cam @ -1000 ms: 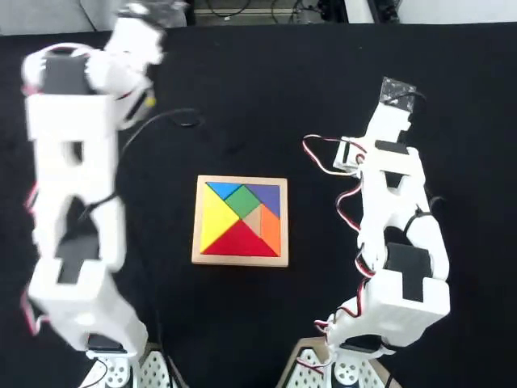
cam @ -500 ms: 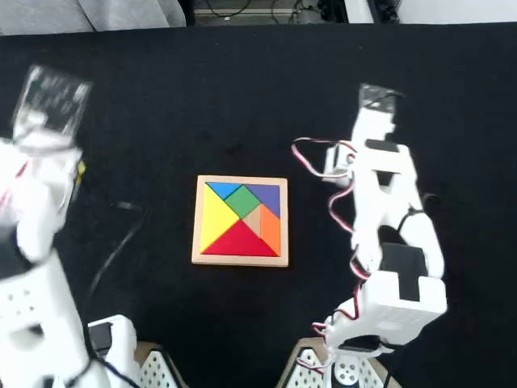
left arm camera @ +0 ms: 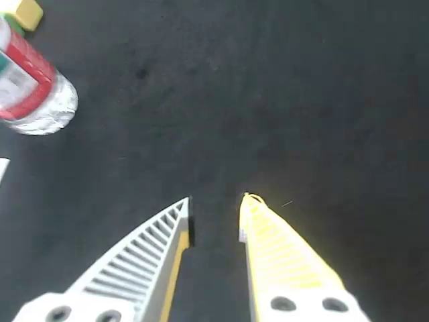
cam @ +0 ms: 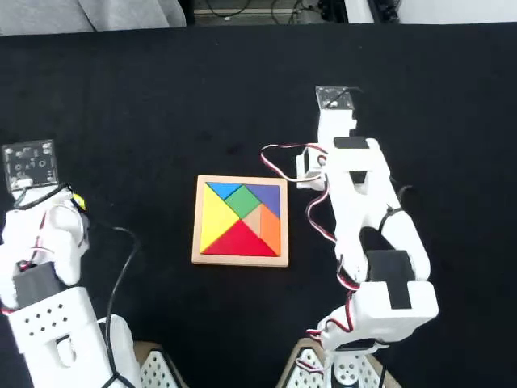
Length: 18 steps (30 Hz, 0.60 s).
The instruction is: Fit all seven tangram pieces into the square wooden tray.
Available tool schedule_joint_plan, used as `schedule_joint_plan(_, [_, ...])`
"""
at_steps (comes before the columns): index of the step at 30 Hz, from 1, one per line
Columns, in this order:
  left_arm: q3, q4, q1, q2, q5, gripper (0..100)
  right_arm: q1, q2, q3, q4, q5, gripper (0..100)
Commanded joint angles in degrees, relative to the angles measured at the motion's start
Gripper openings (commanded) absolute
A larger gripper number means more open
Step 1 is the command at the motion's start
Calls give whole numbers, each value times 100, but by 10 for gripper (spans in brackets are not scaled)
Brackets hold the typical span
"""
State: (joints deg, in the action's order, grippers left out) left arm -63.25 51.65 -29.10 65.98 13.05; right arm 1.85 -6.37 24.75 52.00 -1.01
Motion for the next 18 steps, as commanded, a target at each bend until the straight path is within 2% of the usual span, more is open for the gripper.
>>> schedule_joint_plan(1, [-813,-888,1086,88,-615,130,88,277,-92,44,62,11])
schedule_joint_plan(4, [-1569,-1618,1701,132,-589,130,264,136,-119,44,62,11])
schedule_joint_plan(7, [-1763,-2022,1446,97,-607,130,484,-189,-330,53,62,11])
schedule_joint_plan(18, [-2185,-2092,1341,149,-607,134,527,-1042,-1182,264,62,11])
